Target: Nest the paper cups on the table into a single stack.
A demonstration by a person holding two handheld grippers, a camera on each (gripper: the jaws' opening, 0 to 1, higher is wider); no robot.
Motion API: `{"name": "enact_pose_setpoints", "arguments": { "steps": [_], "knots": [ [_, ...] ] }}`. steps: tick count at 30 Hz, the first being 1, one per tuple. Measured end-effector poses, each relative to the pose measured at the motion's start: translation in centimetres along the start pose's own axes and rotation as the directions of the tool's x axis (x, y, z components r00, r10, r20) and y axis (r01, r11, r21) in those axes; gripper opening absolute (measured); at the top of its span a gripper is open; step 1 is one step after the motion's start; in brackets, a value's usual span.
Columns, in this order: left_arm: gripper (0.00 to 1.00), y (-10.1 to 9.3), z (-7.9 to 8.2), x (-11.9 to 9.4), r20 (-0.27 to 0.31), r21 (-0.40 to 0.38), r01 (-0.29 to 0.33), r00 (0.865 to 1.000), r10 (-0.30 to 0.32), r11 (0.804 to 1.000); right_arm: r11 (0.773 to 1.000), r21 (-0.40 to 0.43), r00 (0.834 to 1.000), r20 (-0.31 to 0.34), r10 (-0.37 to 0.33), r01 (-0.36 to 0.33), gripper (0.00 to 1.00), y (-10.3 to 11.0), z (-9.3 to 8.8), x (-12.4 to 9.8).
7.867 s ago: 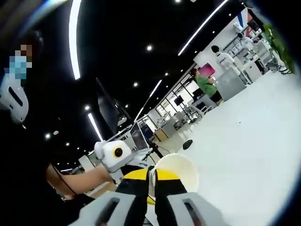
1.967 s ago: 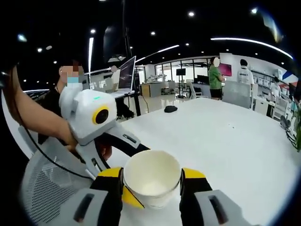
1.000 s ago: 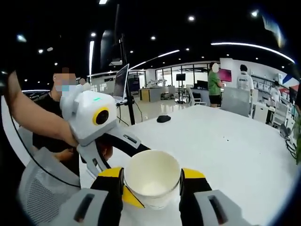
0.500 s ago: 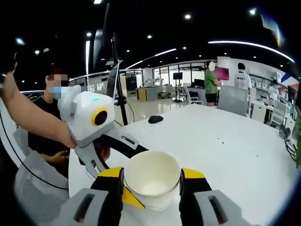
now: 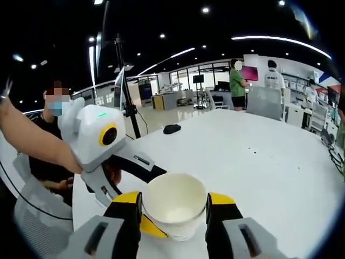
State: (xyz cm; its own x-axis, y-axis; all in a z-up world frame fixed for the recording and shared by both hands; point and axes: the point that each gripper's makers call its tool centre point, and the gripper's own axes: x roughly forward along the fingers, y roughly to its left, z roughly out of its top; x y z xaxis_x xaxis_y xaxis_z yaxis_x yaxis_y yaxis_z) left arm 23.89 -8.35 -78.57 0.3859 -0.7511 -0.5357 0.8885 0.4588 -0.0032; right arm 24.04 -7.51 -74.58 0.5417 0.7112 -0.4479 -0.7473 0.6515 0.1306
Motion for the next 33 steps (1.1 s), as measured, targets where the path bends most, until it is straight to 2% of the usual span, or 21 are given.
{"name": "enact_pose_setpoints", "arguments": {
  "steps": [12, 18, 24, 29, 33],
  "knots": [
    [0.45, 0.5, -0.4, 0.2, 0.001, -0.006, -0.024, 1.0, 0.024, 1.0, 1.0, 0.003, 0.999, -0.021, -0.028, 0.028, 0.47, -0.4, -0.9, 0.1],
    [0.47, 0.1, -0.2, -0.5, 0.035, -0.032, -0.028, 0.999, 0.029, 0.999, 0.999, -0.008, 0.999, -0.007, -0.041, 0.041, 0.52, -0.2, -0.9, -0.9],
    [0.5, -0.2, -0.6, -2.0, 0.057, -0.053, -0.04, 0.997, 0.043, 0.998, 0.999, -0.007, 0.998, 0.028, -0.054, 0.054, 0.58, 0.2, -0.8, -2.8],
    [0.54, -0.8, -0.8, -3.7, 0.088, -0.092, -0.058, 0.994, 0.066, 0.994, 0.997, -0.005, 0.995, 0.05, -0.083, 0.083, 0.63, 0.1, -1.7, -4.6],
    [0.56, -1.3, -0.7, -5.4, 0.135, -0.127, -0.083, 0.986, 0.1, 0.988, 0.994, -0.02, 0.993, 0.062, -0.103, 0.105, 0.68, 0.8, -2.6, -6.1]
  ]
}}
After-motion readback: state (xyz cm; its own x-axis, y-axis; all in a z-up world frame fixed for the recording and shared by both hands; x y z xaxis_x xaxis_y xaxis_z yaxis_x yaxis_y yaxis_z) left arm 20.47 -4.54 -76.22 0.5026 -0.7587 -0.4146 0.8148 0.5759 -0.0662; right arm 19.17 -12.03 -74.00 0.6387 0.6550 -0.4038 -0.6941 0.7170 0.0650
